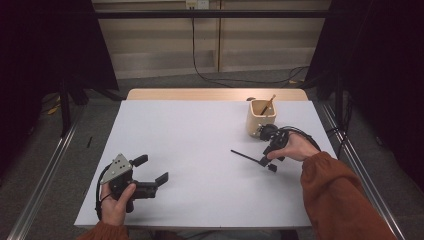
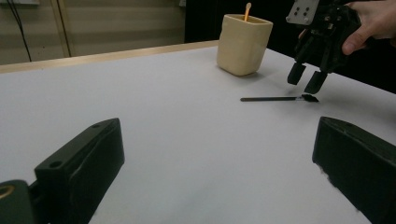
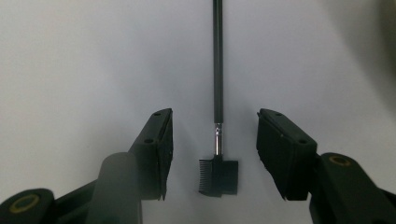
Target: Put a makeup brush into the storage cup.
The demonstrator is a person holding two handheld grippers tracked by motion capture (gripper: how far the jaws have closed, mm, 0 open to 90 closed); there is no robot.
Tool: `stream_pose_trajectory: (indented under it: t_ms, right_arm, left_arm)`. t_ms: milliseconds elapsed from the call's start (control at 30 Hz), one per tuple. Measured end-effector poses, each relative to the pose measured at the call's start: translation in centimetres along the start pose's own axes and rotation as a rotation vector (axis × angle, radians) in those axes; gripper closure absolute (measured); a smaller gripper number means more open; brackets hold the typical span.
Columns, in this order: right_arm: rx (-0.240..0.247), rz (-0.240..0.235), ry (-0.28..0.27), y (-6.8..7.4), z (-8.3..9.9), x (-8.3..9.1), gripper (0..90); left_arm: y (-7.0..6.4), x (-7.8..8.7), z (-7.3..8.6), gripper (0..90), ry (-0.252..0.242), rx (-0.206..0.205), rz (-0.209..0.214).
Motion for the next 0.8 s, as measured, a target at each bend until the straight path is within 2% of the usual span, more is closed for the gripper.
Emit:
stream_pose_trajectory:
  t_ms: [167,333,467,533,667,800]
  right_arm:
    - [-0.010,0.000,0.040,-0.2,0.0,-0.6,53.2]
    - [0.009,-0.018,0.067,-0.2,-0.1,-1.0,61.0]
    - [0.022,-0.019,0.081,-0.1,-0.3,-1.5,68.4]
    - [0.027,-0.011,0.107,-0.1,-0.2,-1.9,69.2]
    - [0.033,0.007,0.119,-0.1,-0.3,-2.1,72.2]
    - [0.019,0.028,0.139,-0.2,-0.4,-2.2,79.1]
  left_arm:
    - [0.0,0.0,0.0,2.2,0.006,-0.006,0.003]
    - [0.0,-0.1,0.0,2.2,0.003,-0.003,0.002]
    - [0.0,0.0,0.0,2.2,0.007,-0.018,-0.002]
    - [0.0,0.0,0.0,2.2,0.007,-0.017,-0.001]
    - [0.0,0.0,0.0,2.2,0.006,-0.017,0.000]
    - [-0.1,0.0,0.0,2.2,0.007,-0.018,0.000]
Point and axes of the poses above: each handheld gripper's, and its own axes: x roughly backward along the jaws, z roughly out of its underside, y roughly to its left, the point moved 5 cm from there along -x, roughly forward along the jaws, and after that the axes turned 13 degrees about x, right-handed, at the moved point
